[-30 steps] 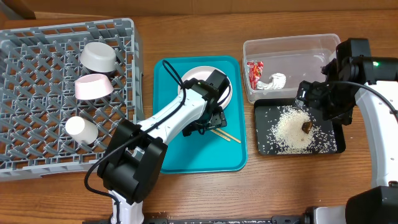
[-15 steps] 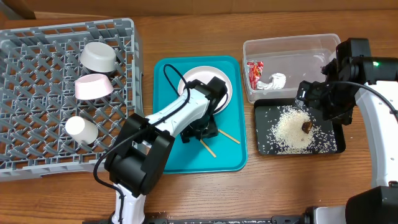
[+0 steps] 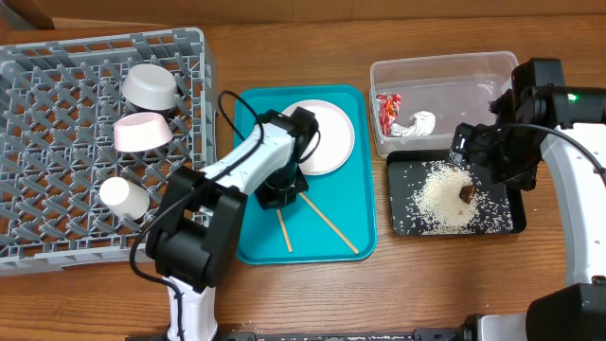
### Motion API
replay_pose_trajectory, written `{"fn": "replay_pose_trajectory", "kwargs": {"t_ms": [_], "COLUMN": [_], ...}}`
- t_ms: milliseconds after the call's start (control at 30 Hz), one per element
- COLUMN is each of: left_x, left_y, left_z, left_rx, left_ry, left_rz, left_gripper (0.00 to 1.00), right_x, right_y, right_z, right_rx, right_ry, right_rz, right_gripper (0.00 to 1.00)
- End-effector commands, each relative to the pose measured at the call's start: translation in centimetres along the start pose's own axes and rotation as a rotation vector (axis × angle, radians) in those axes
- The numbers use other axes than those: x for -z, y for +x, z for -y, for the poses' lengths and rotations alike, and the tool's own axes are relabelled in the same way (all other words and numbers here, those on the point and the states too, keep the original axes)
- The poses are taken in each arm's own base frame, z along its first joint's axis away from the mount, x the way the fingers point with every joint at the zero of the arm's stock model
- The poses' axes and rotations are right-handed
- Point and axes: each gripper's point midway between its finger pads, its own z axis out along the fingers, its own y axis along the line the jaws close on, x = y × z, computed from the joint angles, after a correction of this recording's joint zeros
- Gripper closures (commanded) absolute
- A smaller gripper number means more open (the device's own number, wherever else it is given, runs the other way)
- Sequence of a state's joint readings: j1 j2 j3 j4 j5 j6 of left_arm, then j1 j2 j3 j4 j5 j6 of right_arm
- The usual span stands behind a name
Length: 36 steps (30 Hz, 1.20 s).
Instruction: Sort waste into correct bins and load items into the dishwasher
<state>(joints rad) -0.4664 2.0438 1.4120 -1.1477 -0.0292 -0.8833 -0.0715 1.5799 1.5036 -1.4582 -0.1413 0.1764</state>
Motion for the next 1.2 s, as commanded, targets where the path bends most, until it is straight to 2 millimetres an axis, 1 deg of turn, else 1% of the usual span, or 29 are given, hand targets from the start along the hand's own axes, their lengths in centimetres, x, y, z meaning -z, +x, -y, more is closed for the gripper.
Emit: {"fn": "replay_pose_trajectory", "kwargs": {"t_ms": [0,100,167,267,300,333,367,400,467,500,533,567,600,700,733,800,900,967,1000,1100,1167], "left_x": [4.0,7.0,9.2,12.0,13.4,13.8,14.9,15.4,16.3,16.5,16.5,16.2,15.5,13.1,11.7,9.5,5.4,3.5,2.2,0.0,-0.8], "left_y": [-1.4,-2.0,-2.5,-3.4,-4.0,-4.2,-4.8,-5.0,-5.3,-5.2,-5.0,-4.7,-4.3,-3.1,-2.4,-1.4,0.4,0.9,1.2,1.6,1.5], "left_z": [-1.1,-1.9,-2.9,-5.0,-6.4,-6.8,-7.7,-8.0,-7.9,-7.4,-7.1,-6.9,-6.5,-5.3,-4.7,-3.9,-2.3,-1.4,-0.9,-0.1,0.0], "left_rx": [-0.005,-0.031,-0.051,-0.056,-0.059,-0.060,-0.070,-0.083,-0.145,-0.178,-0.189,-0.189,-0.165,-0.100,-0.092,-0.094,-0.155,-0.183,-0.199,-0.221,-0.224], "left_ry": [0.065,0.123,0.169,0.221,0.242,0.251,0.275,0.290,0.349,0.380,0.399,0.403,0.395,0.371,0.349,0.313,0.256,0.233,0.214,0.175,0.161], "left_rz": [0.111,0.185,0.236,0.305,0.345,0.359,0.394,0.411,0.434,0.430,0.419,0.400,0.365,0.273,0.232,0.173,0.089,0.063,0.044,0.007,-0.005], "left_gripper": [0.96,0.96,0.96,0.96,0.96,0.96,0.96,0.96,0.96,0.93,0.81,0.70,0.64,0.63,0.63,0.64,0.64,0.64,0.65,0.65,0.65], "right_x": [1.0,1.0,1.0,1.0,1.0,1.0,1.0,1.0,1.0,1.0,1.0,1.0,1.0,1.1,1.0,1.0,1.0,1.0,1.0,1.0,1.0], "right_y": [-0.5,-0.5,-0.5,-0.5,-0.5,-0.5,-0.5,-0.6,-0.6,-0.6,-0.6,-0.6,-0.6,-0.6,-0.5,-0.6,-0.6,-0.6,-0.6,-0.5,-0.5], "right_z": [-0.1,-0.1,-0.1,-0.1,-0.1,-0.1,-0.1,-0.1,-0.1,-0.1,-0.1,-0.1,-0.1,-0.1,-0.1,-0.1,-0.1,-0.1,-0.1,-0.1,-0.1], "right_rx": [0.001,0.001,0.001,0.001,0.001,0.001,0.001,0.001,0.001,0.001,0.002,0.002,0.002,0.001,0.001,0.001,0.001,0.001,0.001,0.001,0.001], "right_ry": [-0.001,-0.001,-0.001,-0.001,-0.001,-0.001,-0.001,-0.002,-0.002,-0.002,-0.002,-0.002,-0.002,-0.002,-0.001,-0.002,-0.002,-0.002,-0.002,-0.001,-0.001], "right_rz": [0.044,0.044,0.044,0.044,0.044,0.044,0.044,0.045,0.046,0.047,0.047,0.047,0.047,0.045,0.044,0.045,0.045,0.045,0.045,0.044,0.044], "right_gripper": [0.00,0.00,0.00,0.00,0.00,0.00,0.00,0.00,0.00,0.00,0.00,0.00,0.00,0.00,0.00,0.00,0.00,0.00,0.00,0.00,0.00]}}
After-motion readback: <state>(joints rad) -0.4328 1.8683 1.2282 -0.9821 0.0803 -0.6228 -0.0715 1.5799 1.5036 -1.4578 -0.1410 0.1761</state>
